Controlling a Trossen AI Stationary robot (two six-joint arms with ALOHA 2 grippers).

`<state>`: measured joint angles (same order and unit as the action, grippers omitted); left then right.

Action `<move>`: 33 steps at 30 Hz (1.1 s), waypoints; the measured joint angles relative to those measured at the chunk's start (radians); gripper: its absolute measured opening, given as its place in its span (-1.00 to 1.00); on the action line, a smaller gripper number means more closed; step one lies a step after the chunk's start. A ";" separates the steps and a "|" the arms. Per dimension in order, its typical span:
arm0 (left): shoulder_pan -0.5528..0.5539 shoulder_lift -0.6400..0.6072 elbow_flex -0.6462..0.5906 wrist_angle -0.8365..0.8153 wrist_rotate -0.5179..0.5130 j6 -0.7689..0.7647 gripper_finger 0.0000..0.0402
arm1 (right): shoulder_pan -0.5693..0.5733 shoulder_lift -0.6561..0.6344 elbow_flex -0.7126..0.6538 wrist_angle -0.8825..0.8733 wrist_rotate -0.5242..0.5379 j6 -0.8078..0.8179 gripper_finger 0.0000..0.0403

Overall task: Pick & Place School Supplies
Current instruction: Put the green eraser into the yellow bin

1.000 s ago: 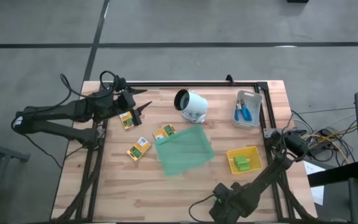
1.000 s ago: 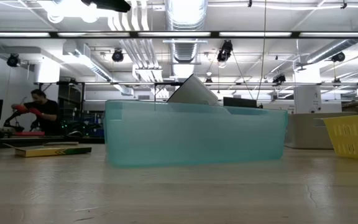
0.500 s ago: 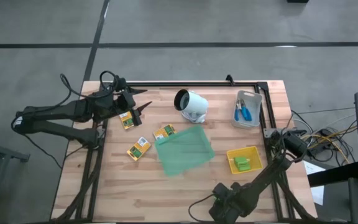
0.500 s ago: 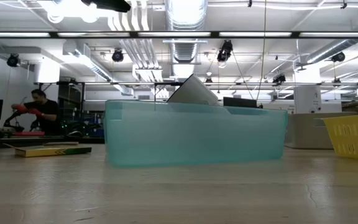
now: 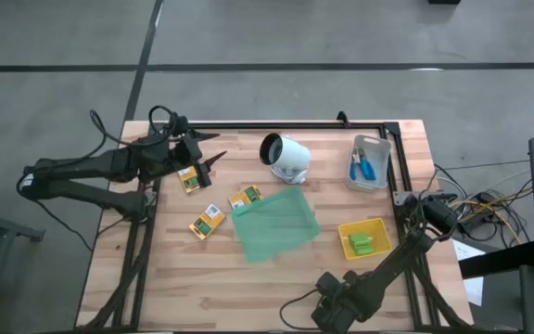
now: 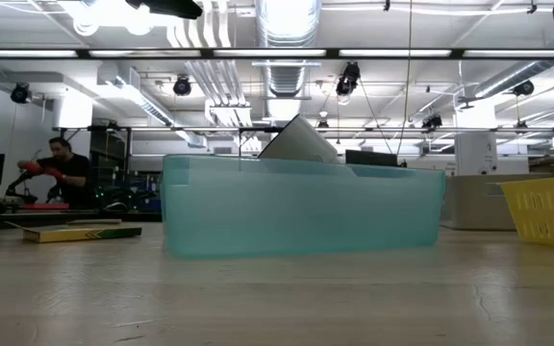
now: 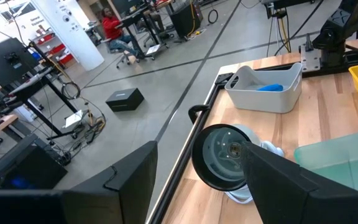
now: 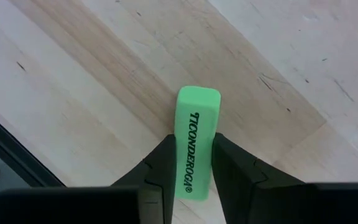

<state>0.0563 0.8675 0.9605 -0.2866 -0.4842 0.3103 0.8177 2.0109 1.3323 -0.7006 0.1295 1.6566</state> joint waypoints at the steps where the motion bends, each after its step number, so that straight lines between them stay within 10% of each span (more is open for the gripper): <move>1: 0.000 0.000 0.000 0.000 0.000 0.000 0.18 | 0.000 -0.001 0.000 0.000 0.000 0.000 -0.58; 33: 0.000 0.000 0.000 0.000 0.000 0.000 0.18 | 0.053 -0.451 0.003 -0.368 0.353 -0.461 -0.55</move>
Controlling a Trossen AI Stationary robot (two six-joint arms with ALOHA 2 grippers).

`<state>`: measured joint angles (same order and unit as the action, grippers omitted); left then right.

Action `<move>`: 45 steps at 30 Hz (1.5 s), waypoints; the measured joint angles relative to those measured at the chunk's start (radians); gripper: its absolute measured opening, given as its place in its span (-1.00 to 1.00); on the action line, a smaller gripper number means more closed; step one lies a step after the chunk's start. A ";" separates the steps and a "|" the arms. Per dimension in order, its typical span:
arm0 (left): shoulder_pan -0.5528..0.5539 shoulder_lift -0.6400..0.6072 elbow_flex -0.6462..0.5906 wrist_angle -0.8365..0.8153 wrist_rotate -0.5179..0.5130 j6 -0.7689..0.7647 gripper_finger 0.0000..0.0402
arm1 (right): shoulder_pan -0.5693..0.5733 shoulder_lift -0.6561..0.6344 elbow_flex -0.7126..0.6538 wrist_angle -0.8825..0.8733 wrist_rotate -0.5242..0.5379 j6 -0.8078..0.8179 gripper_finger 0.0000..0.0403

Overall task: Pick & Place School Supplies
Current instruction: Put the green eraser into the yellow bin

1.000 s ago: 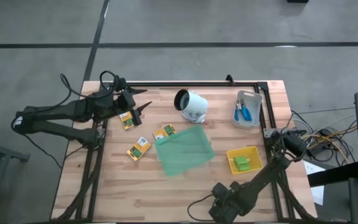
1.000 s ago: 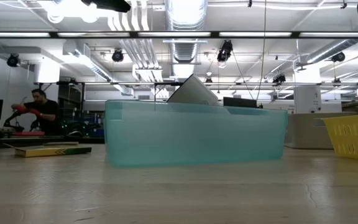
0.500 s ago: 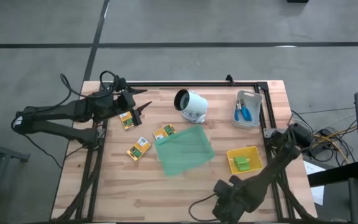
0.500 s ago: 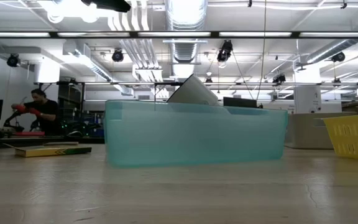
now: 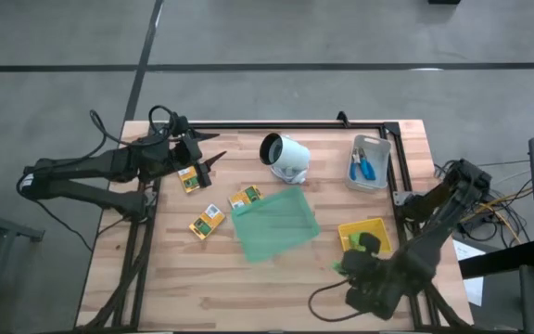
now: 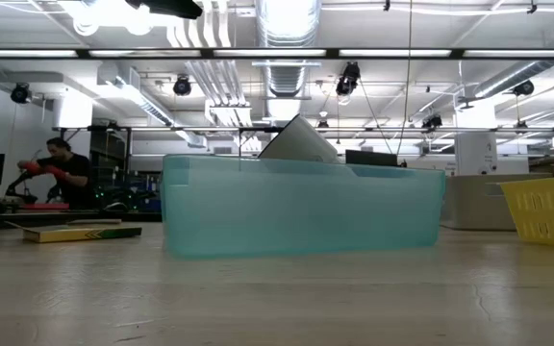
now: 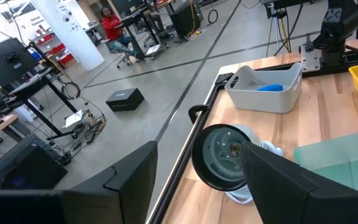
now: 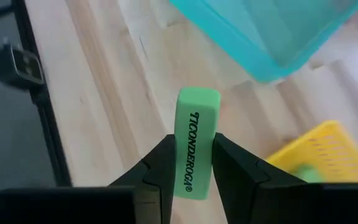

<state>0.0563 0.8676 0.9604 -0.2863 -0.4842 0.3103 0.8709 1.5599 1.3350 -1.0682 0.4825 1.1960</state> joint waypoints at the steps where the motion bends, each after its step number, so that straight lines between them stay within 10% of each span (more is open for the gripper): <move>1: 0.000 0.000 0.000 0.000 0.000 0.000 0.18 | 0.006 -0.019 -0.006 -0.015 0.007 -0.021 -0.55; 12: 0.000 0.000 0.000 0.000 0.000 0.000 0.18 | 0.153 -0.199 -0.149 -0.111 0.184 -0.171 -0.55; 21: 0.000 0.000 0.000 0.000 0.000 0.000 0.18 | 0.335 -0.367 -0.388 -0.087 0.304 0.092 -0.55; 45: 0.000 0.000 0.000 0.000 0.000 0.000 0.18 | 0.360 -0.419 -0.762 0.031 0.182 0.612 -0.55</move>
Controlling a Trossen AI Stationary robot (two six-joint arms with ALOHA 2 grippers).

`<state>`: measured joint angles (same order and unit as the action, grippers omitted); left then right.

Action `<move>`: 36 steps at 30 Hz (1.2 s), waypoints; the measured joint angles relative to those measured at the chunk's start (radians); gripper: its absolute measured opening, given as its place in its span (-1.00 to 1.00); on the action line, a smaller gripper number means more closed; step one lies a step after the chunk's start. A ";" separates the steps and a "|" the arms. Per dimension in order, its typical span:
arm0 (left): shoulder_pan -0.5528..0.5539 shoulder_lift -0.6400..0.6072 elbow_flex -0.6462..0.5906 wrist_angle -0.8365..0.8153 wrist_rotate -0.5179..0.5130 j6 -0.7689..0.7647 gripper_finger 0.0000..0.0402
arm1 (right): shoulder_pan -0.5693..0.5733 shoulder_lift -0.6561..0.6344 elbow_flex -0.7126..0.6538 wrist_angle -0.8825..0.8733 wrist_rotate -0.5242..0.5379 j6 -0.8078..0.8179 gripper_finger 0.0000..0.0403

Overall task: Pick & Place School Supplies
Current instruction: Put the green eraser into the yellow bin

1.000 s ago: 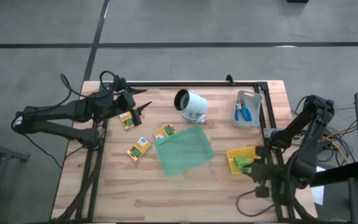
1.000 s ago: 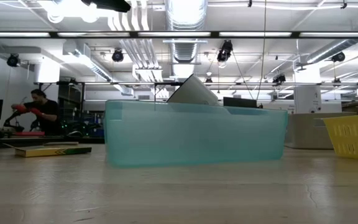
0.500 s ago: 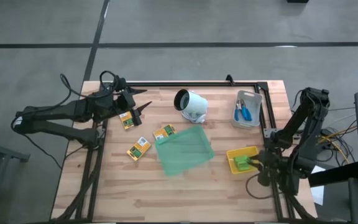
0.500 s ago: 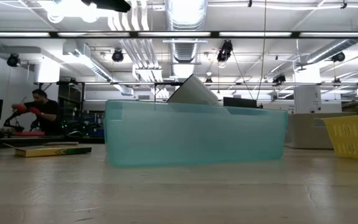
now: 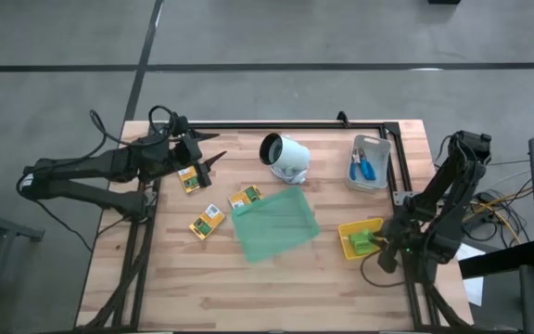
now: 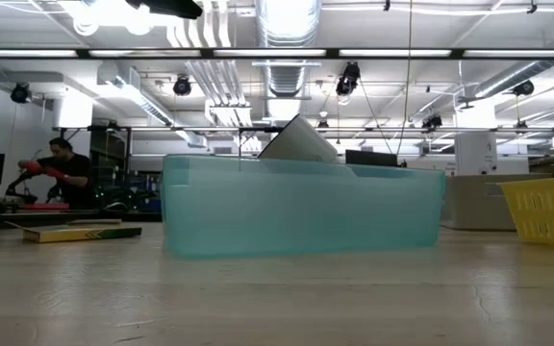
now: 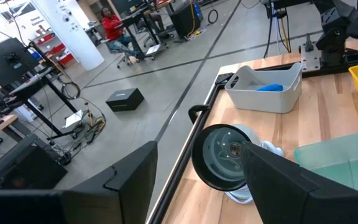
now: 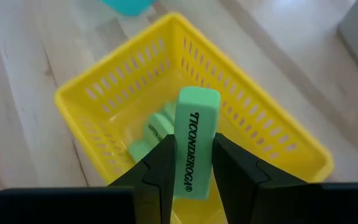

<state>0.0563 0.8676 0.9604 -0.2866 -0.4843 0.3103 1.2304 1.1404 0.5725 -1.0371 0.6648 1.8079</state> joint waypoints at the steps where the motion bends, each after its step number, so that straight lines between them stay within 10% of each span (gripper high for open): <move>1: 0.000 0.000 0.000 0.000 0.000 0.000 0.18 | 0.000 0.000 -0.009 0.018 -0.010 0.001 -0.55; 36: 0.000 0.000 0.000 0.000 0.000 0.000 0.18 | 0.000 -0.001 -0.072 0.125 -0.098 0.173 -0.43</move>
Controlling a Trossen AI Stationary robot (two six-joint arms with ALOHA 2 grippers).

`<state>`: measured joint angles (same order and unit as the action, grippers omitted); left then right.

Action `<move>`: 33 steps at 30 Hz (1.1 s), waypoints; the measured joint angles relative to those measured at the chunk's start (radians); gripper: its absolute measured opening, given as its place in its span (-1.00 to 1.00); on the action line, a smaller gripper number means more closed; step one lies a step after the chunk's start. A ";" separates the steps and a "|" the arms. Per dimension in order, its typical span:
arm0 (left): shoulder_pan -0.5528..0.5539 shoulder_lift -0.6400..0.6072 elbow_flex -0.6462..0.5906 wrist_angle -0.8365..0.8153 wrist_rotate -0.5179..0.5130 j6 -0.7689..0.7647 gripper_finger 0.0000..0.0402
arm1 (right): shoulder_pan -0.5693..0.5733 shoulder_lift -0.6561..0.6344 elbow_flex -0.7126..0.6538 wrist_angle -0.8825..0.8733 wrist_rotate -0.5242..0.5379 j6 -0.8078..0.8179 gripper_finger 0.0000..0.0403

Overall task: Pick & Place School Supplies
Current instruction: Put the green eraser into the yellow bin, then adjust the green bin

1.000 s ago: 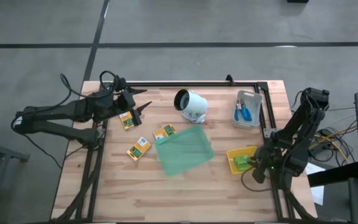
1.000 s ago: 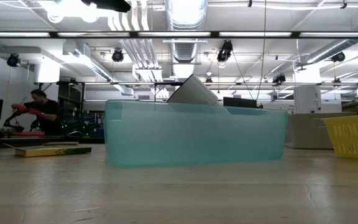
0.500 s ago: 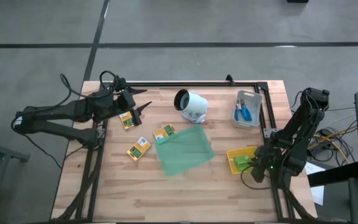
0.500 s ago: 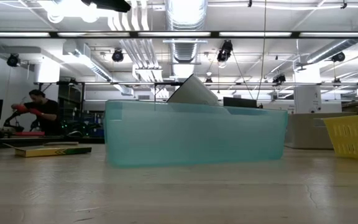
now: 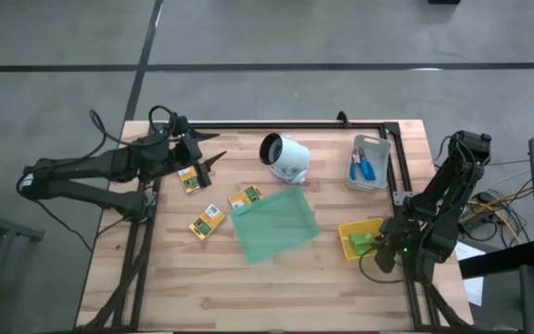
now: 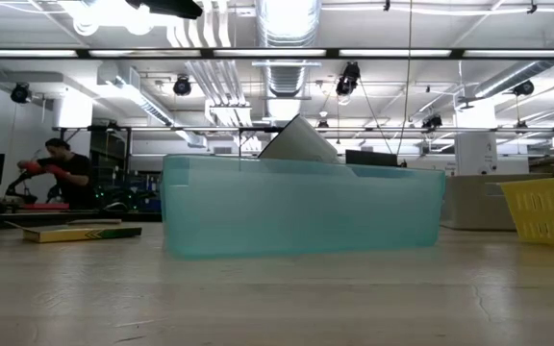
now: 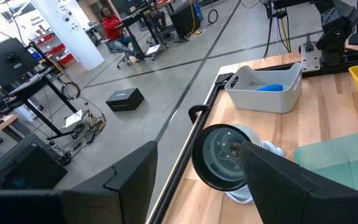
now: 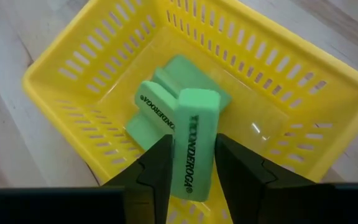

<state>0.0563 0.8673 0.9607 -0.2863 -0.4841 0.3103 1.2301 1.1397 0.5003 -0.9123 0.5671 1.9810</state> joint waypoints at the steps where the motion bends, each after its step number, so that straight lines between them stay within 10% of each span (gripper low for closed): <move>1: 0.000 0.000 0.000 0.000 0.000 0.000 0.18 | 0.000 0.000 0.000 0.000 0.000 -0.002 -0.43; 20: 0.000 0.000 0.000 0.000 0.000 0.000 0.18 | 0.000 -0.016 0.064 -0.003 0.200 -0.063 -0.42; 33: 0.000 0.000 0.000 0.000 0.000 0.000 0.18 | 0.000 -0.150 0.216 0.006 0.400 -0.447 -0.45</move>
<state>0.0563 0.8673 0.9604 -0.2863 -0.4839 0.3103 1.2297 0.9899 0.7163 -0.9059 0.9675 1.5339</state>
